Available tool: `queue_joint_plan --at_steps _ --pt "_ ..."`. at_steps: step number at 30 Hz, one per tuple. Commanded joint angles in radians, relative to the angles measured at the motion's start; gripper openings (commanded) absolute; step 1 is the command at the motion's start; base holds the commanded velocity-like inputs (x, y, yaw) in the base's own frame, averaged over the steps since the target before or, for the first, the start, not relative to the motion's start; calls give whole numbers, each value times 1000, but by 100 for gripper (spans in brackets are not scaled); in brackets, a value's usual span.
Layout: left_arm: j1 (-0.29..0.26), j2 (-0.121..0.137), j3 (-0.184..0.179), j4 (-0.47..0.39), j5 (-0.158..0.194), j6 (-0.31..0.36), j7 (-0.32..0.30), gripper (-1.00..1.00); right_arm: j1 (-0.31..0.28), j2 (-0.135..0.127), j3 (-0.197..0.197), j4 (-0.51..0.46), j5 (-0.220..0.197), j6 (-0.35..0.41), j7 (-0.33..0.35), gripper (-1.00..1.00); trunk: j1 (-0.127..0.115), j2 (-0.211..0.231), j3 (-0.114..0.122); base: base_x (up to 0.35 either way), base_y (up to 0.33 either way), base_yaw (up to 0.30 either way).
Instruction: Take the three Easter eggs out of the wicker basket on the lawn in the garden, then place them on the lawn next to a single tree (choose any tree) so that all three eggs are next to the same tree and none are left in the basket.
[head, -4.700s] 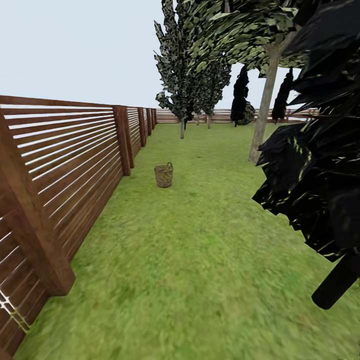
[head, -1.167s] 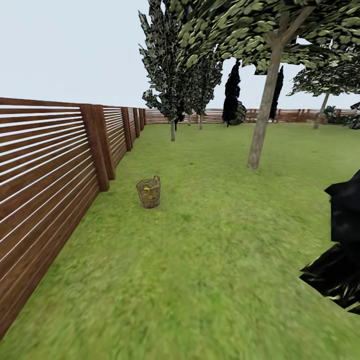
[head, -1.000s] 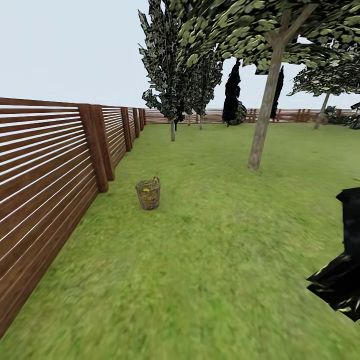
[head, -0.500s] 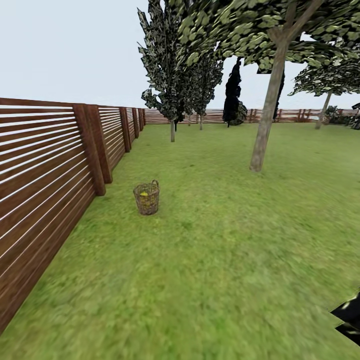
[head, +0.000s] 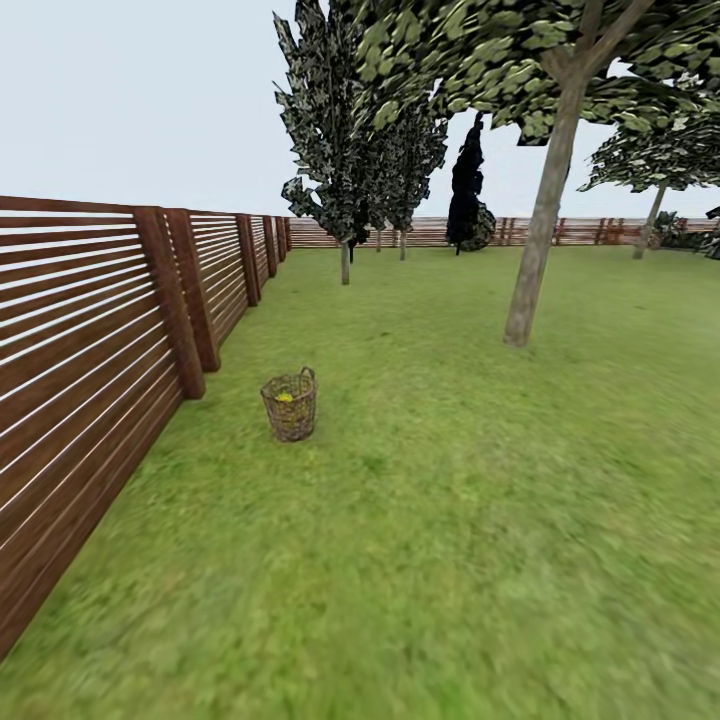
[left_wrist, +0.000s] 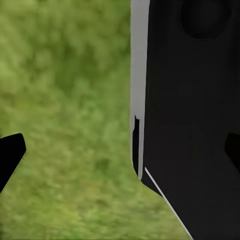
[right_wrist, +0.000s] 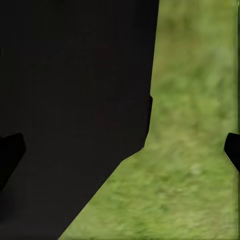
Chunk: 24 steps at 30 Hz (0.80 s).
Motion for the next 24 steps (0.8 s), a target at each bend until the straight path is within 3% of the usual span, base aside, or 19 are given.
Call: queue_joint_plan --at_steps 1,24 --pt "1 0 0 -2 0 0 -1 100 0 0 -1 1 3 -2 1 100 1 0 -1 339 0 0" --pt "1 0 0 -2 0 0 -1 100 0 0 -1 1 3 -2 1 100 1 0 -1 339 0 0"
